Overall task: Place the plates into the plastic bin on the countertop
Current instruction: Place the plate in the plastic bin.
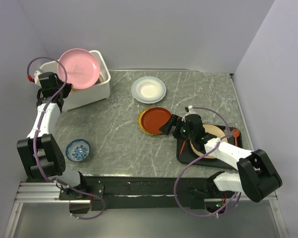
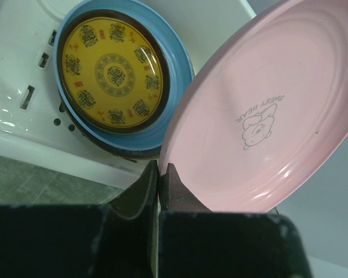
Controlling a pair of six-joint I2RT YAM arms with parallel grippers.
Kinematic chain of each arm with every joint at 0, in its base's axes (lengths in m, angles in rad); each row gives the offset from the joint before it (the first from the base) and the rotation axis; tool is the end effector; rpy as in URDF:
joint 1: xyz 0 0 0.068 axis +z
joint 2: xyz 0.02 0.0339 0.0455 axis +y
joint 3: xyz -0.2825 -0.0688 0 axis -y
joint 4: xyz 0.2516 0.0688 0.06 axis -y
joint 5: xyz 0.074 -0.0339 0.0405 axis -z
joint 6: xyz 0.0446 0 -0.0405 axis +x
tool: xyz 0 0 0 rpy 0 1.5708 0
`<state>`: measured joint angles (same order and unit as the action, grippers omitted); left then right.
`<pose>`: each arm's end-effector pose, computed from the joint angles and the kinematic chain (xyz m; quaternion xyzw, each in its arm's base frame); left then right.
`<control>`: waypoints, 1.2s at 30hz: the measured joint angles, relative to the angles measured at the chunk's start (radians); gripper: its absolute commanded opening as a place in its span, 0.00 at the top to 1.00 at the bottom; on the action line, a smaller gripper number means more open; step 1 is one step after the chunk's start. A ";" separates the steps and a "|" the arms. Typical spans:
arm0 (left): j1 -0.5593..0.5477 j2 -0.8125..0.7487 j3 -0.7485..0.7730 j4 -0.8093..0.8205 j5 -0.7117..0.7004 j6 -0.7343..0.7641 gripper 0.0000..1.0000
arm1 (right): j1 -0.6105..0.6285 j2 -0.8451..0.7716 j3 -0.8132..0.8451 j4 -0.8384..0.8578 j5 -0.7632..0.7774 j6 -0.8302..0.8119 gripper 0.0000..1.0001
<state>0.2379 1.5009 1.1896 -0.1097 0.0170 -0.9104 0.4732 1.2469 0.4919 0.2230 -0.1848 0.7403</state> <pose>0.3563 0.0856 0.3269 -0.4519 0.7072 -0.1861 0.5109 0.2241 0.1240 0.1928 0.0697 0.8628 0.3476 0.3603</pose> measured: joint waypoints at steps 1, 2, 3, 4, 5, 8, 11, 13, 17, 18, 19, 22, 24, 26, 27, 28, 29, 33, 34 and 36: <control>0.003 0.002 0.000 0.000 -0.001 -0.002 0.99 | 0.000 0.000 0.000 0.000 0.000 -0.001 0.01; 0.008 0.004 0.000 0.000 -0.004 -0.005 0.99 | 0.000 0.000 0.000 -0.001 0.000 -0.002 0.01; 0.013 0.008 0.000 0.000 -0.005 -0.008 0.99 | 0.000 0.000 0.000 -0.002 0.000 -0.002 0.01; 0.018 0.013 0.000 0.000 -0.007 -0.013 0.99 | 0.000 0.000 0.000 -0.005 0.000 -0.002 0.01; 0.022 0.017 0.000 0.000 -0.007 -0.016 0.99 | 0.000 0.000 0.000 -0.007 0.000 -0.003 0.01; 0.042 0.044 0.000 0.000 -0.007 -0.027 0.99 | 0.000 0.000 0.001 -0.013 0.001 -0.006 0.01; 0.066 0.073 0.001 0.011 -0.005 -0.051 0.99 | 0.000 0.000 0.007 -0.022 0.001 -0.009 0.01; 0.082 0.085 0.007 0.019 -0.003 -0.056 0.99 | 0.000 0.002 0.015 -0.025 0.001 -0.010 0.01; 0.106 0.101 0.013 0.022 0.005 -0.057 0.95 | 0.000 0.011 0.025 -0.023 0.000 -0.010 0.01; 0.111 0.106 0.013 0.023 0.005 -0.057 0.93 | 0.000 0.016 0.029 -0.023 0.000 -0.010 0.01; 0.113 0.109 0.013 0.024 0.007 -0.057 0.92 | 0.000 0.022 0.032 -0.023 0.000 -0.010 0.01; 0.116 0.119 0.013 0.035 0.010 -0.057 0.89 | 0.000 0.032 0.033 -0.023 0.000 -0.010 0.01; 0.116 0.123 0.013 0.039 0.014 -0.057 0.87 | 0.000 0.035 0.034 -0.024 0.000 -0.010 0.01; 0.120 0.132 0.019 0.041 0.024 -0.056 0.85 | 0.000 0.037 0.034 -0.024 0.000 -0.013 0.01; 0.122 0.141 0.023 0.041 0.035 -0.056 0.83 | 0.000 0.039 0.034 -0.023 0.000 -0.013 0.01; 0.124 0.148 0.024 0.045 0.043 -0.056 0.82 | 0.000 0.042 0.034 -0.023 -0.001 -0.013 0.01; 0.127 0.158 0.028 0.054 0.059 -0.059 0.81 | 0.000 0.046 0.035 -0.023 -0.001 -0.013 0.01; 0.136 0.197 0.056 0.077 0.104 -0.064 0.74 | 0.000 0.058 0.035 -0.023 -0.002 -0.013 0.01; 0.138 0.207 0.062 0.084 0.116 -0.064 0.72 | 0.000 0.059 0.035 -0.023 -0.001 -0.013 0.01; 0.140 0.224 0.075 0.101 0.138 -0.070 0.66 | 0.000 0.059 0.035 -0.023 -0.001 -0.013 0.01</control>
<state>0.3782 1.7245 1.2648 -0.0090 0.1555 -0.9802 0.4732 1.3056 0.5274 0.2005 -0.1856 0.7269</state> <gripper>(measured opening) 0.276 0.991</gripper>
